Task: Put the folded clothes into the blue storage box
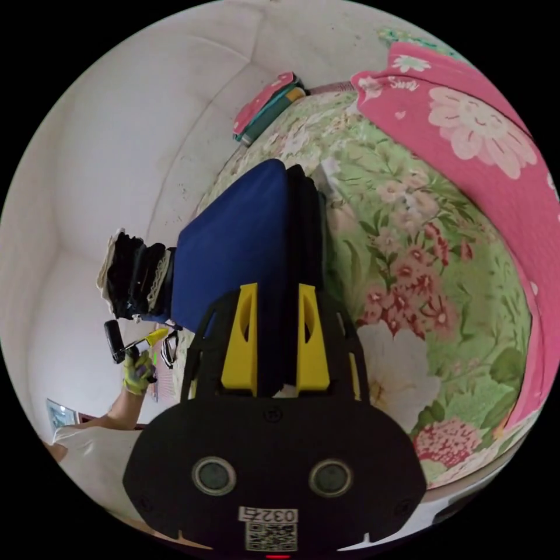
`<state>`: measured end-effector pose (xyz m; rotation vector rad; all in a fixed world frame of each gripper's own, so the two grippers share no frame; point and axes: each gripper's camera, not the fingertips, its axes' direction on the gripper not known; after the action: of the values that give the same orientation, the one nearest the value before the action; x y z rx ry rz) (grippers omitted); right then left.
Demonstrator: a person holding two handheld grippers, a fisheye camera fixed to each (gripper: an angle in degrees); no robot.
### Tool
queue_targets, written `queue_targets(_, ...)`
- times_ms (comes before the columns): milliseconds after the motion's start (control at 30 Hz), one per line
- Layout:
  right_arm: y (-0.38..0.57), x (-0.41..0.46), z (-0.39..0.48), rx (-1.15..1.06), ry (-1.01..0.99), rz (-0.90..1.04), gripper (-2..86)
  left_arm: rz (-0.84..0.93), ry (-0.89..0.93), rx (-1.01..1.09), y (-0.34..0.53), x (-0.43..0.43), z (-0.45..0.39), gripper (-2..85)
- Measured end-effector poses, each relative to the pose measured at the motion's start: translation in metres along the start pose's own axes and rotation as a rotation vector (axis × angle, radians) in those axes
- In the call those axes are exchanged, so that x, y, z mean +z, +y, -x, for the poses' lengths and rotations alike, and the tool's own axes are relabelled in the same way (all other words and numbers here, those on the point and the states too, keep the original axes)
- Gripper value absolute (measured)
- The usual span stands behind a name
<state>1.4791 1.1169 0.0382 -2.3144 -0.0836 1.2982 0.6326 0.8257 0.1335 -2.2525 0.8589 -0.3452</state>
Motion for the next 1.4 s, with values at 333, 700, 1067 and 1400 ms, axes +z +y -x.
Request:
queue_targets(333, 0.016, -0.005, 0.141, -0.432, 0.253, -0.169, 4.1, -0.083, -0.065, -0.138, -0.042, -0.030, -0.035, 9.2)
queue_targets(700, 0.004, -0.019, 0.138, -0.221, 0.131, -0.161, 7.2, -0.142, -0.069, -0.153, -0.019, -0.084, -0.080, 10.2)
queue_targets(1067, -0.026, -0.026, 0.114, -0.034, -0.066, 0.001, 9.7, -0.068, 0.073, -0.155, -0.054, -0.087, -0.096, 11.9)
queue_targets(1400, -0.019, -0.037, 0.135, -0.057, 0.016, 0.047, 11.5, -0.011, 0.021, -0.171, -0.063, -0.098, -0.120, 9.8)
